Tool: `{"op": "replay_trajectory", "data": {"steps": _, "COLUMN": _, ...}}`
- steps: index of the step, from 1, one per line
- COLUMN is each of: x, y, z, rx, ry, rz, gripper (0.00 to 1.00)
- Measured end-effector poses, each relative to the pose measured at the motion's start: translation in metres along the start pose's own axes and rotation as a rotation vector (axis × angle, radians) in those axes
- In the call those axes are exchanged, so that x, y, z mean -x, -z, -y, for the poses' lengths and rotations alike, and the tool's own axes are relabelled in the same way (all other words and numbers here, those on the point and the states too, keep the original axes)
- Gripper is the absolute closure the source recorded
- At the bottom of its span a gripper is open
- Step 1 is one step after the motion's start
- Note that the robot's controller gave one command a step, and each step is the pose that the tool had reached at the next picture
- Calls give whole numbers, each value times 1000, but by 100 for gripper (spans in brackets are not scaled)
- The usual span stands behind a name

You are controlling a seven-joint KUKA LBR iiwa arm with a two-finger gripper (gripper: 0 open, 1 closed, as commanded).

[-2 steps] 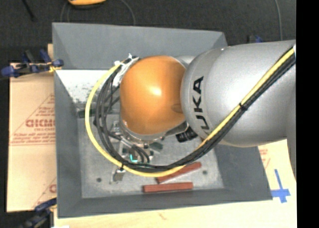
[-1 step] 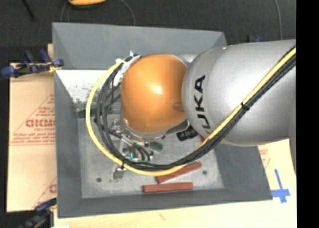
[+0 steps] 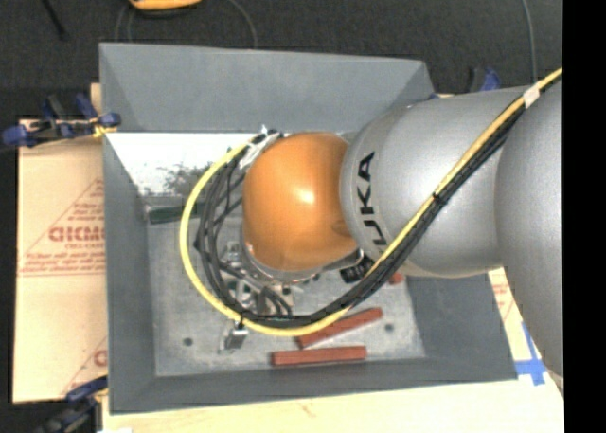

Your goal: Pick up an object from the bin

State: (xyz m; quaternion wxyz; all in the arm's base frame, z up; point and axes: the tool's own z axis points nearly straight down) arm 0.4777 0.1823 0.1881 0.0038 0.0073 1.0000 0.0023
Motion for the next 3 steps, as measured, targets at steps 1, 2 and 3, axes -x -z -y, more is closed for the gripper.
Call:
{"op": "replay_trajectory", "data": {"steps": 1, "x": 82, "y": -106, "z": 52, "rx": -2, "ry": 104, "rz": -10, "gripper": 100}}
{"op": "replay_trajectory", "data": {"steps": 2, "x": 82, "y": -106, "z": 52, "rx": -1, "ry": 102, "rz": -10, "gripper": 100}}
{"op": "replay_trajectory", "data": {"steps": 3, "x": 92, "y": 59, "z": 66, "rx": -4, "ry": 72, "rz": 3, "gripper": 100}}
